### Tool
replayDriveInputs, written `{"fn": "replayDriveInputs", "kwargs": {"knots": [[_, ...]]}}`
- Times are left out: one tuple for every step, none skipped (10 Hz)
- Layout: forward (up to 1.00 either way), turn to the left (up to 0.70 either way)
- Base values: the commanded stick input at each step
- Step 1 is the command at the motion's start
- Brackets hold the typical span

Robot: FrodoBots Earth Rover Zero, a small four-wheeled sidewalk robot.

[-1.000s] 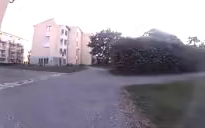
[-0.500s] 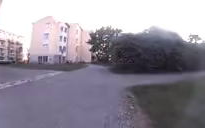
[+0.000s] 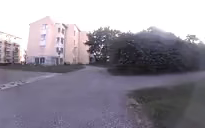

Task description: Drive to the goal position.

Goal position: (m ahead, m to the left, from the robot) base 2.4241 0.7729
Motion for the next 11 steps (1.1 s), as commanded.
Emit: {"fn": "replayDriveInputs", "kwargs": {"knots": [[0.70, 0.00], [0.70, 0.00], [0.70, 0.00], [0.70, 0.00], [0.70, 0.00], [0.70, 0.00], [0.70, 0.00], [0.70, 0.00], [0.70, 0.00], [0.70, 0.00], [0.70, 0.00]]}}
